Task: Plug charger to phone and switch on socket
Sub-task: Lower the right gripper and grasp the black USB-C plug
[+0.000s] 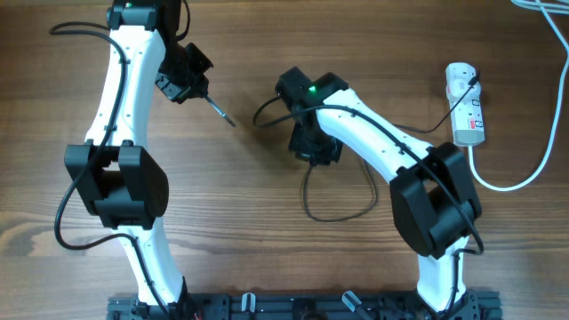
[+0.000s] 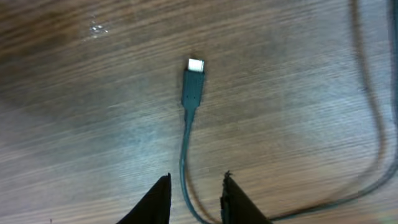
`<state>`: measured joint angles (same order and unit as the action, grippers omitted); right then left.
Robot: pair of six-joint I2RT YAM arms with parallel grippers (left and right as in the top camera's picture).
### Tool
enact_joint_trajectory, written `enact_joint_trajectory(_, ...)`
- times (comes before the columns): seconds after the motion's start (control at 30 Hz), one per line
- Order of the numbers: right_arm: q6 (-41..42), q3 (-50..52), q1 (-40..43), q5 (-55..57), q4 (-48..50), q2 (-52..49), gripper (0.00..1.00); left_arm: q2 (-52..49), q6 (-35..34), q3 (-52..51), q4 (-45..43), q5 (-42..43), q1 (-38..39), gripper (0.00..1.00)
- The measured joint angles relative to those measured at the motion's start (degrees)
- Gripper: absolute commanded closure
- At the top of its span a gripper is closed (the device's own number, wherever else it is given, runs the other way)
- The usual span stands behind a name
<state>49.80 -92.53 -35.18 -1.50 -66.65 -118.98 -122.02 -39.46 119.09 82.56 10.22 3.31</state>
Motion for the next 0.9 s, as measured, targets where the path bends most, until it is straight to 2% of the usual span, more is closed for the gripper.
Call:
enact_joint_trajectory(0.23, 0.02, 7.96, 0.0, -0.46, 8.96, -0.02, 0.72, 0.0, 0.0, 0.0, 0.11, -0.15, 0.0, 0.96)
enact_joint_trajectory(0.57, 0.02, 9.27, 0.0, -0.31, 12.68, -0.07, 0.78, 0.0, 0.0, 0.0, 0.2, -0.15, 0.0, 0.96)
enact_joint_trajectory(0.9, 0.46, 9.27, 0.0, 2.78, 12.98, -0.07, 0.78, 0.0, 0.0, 0.0, 0.44, -0.15, 0.0, 0.96)
